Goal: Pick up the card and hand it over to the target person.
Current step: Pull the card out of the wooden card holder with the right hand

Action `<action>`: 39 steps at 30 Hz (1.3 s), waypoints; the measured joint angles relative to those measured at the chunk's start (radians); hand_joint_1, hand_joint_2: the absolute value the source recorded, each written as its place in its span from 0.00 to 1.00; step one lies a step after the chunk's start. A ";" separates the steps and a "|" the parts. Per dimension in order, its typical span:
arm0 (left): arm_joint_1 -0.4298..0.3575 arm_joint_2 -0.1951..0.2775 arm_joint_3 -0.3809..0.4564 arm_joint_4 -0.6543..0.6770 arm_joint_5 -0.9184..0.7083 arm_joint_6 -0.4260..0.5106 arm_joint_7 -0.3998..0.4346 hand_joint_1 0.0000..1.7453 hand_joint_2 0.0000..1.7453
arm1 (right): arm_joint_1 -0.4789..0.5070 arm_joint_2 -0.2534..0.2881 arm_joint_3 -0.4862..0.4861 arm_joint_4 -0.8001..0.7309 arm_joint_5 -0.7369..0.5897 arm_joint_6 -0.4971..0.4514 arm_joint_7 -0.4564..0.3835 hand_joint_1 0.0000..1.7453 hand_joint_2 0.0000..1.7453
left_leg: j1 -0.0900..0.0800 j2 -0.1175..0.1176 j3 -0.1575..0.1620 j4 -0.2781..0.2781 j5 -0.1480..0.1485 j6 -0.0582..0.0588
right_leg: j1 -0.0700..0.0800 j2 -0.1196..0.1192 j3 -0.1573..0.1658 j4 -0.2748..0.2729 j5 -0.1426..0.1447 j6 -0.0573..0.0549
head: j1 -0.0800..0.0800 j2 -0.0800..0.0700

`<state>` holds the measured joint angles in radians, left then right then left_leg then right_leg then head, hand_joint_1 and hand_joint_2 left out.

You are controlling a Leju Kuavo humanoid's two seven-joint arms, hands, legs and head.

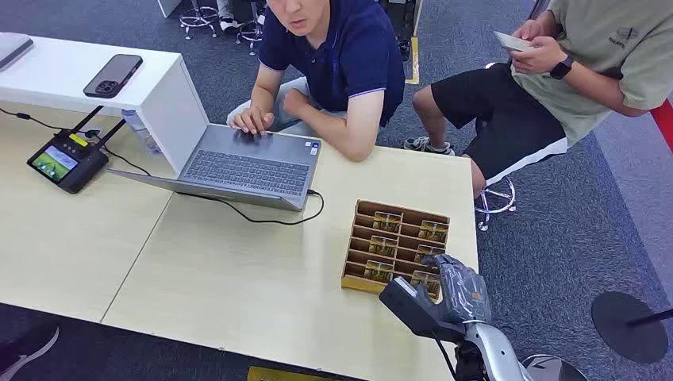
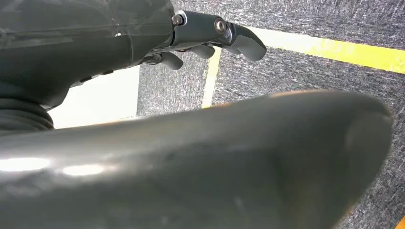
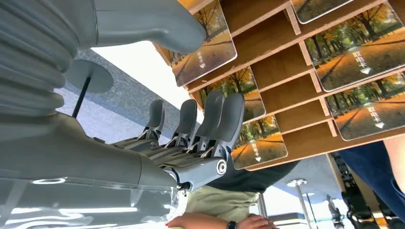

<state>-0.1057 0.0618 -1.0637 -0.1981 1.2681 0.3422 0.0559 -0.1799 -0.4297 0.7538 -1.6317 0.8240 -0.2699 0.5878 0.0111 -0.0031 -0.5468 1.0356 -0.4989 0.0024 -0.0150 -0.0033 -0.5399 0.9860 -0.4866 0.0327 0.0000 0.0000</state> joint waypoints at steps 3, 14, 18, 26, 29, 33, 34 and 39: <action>0.000 0.000 0.000 0.000 0.000 0.000 -0.001 0.00 0.00 | 0.000 0.004 -0.001 0.013 -0.007 -0.005 -0.003 0.49 1.00 | 0.000 0.000 0.000 0.000 0.000 0.000 | 0.000 0.000 0.000 0.000 0.000 0.000 | 0.000 0.000; 0.000 0.000 -0.002 0.000 -0.002 -0.001 0.000 0.00 0.00 | -0.004 0.013 -0.004 0.056 -0.026 -0.018 -0.015 0.48 1.00 | 0.000 0.000 0.001 -0.001 0.000 0.000 | 0.000 0.000 0.001 -0.001 0.000 0.000 | 0.000 0.000; 0.000 -0.002 -0.002 0.000 -0.001 -0.001 0.001 0.00 0.00 | -0.003 0.012 -0.003 0.058 -0.027 -0.017 -0.015 0.49 1.00 | 0.000 0.000 0.001 0.000 0.000 0.000 | 0.000 0.000 0.001 0.000 0.000 0.000 | 0.000 0.000; 0.000 -0.002 -0.001 0.000 0.000 -0.002 0.003 0.00 0.00 | -0.002 0.014 0.001 0.064 -0.026 -0.016 -0.015 0.51 1.00 | 0.000 0.000 0.001 0.000 0.000 0.000 | 0.000 0.000 0.001 0.000 0.000 0.000 | 0.000 0.000; 0.000 -0.003 0.000 0.000 0.000 -0.002 0.003 0.00 0.00 | -0.002 0.014 0.003 0.065 -0.025 -0.015 -0.015 0.52 1.00 | 0.000 0.000 0.001 -0.001 0.000 0.000 | 0.000 0.000 0.001 -0.001 0.000 0.000 | 0.000 0.000; 0.000 -0.003 0.000 0.000 0.000 -0.004 0.003 0.00 0.00 | -0.002 0.015 0.009 0.069 -0.029 -0.009 -0.014 0.52 1.00 | 0.000 0.000 0.001 0.000 0.000 0.000 | 0.000 0.000 0.001 0.000 0.000 0.000 | 0.000 0.000; 0.000 -0.003 0.000 0.000 0.000 -0.004 0.003 0.00 0.00 | -0.002 0.015 0.010 0.069 -0.029 -0.008 -0.014 0.52 1.00 | 0.000 0.000 0.001 0.000 0.000 0.000 | 0.000 0.000 0.001 0.000 0.000 0.000 | 0.000 0.000; 0.000 -0.003 -0.001 0.000 0.000 -0.005 0.003 0.00 0.00 | 0.000 0.015 0.016 0.073 -0.034 -0.003 -0.011 0.52 1.00 | 0.000 0.000 0.001 -0.001 0.000 0.000 | 0.000 0.000 0.001 -0.001 0.000 0.000 | 0.000 0.000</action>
<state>-0.1061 0.0585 -1.0646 -0.1979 1.2683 0.3377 0.0592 -0.1803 -0.4151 0.7702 -1.5588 0.7899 -0.2731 0.5767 0.0113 -0.0029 -0.5460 1.0351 -0.4989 0.0024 -0.0149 -0.0031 -0.5392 0.9855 -0.4864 0.0328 0.0000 0.0000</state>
